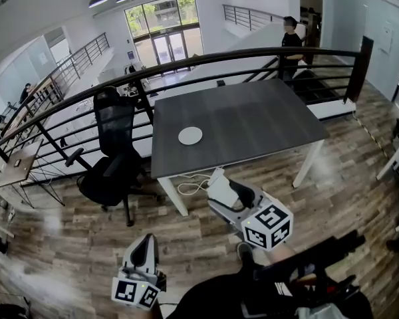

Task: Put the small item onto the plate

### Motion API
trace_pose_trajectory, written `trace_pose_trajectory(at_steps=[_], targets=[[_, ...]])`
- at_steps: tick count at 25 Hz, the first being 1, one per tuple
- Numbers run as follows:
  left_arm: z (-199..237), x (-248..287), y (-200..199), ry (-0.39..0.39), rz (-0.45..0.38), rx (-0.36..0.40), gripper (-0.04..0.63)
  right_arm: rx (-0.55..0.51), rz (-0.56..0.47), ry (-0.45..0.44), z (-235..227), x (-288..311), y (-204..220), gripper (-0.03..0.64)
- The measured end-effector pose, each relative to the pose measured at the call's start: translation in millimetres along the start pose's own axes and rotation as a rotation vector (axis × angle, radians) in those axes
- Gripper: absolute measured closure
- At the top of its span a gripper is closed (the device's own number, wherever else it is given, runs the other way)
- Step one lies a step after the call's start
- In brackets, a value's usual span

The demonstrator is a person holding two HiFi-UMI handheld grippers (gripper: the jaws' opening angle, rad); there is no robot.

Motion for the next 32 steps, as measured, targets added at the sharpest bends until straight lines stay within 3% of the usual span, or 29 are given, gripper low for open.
trace_pose_trajectory(at_steps=[7, 16, 32], targets=[[3.2, 46.5, -2.9, -0.042, 0.006, 0.01, 0.591, -0.008, -0.004, -0.063, -42.9, 32.6, -11.4, 0.307], [3.7, 128.1, -12.1, -0.03, -0.043, -0.015, 0.591, -0.006, -0.012, -0.1, -113.3, 72.7, -25.9, 0.307], [-15.1, 245.8, 10.3, -0.115, 0.052, 0.052, 0.591, 0.02, 0.005, -0.17, -234.9, 100.7, -22.2, 0.307]])
Point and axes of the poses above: the fingertips, and each gripper's own axes: x forward along the fingers, z to its left, y out of its underside, the point moved 9 cm from there along -x, backward along the fingers, and after that the axes turned 3 degrees about -z, right-handed, at the moved point
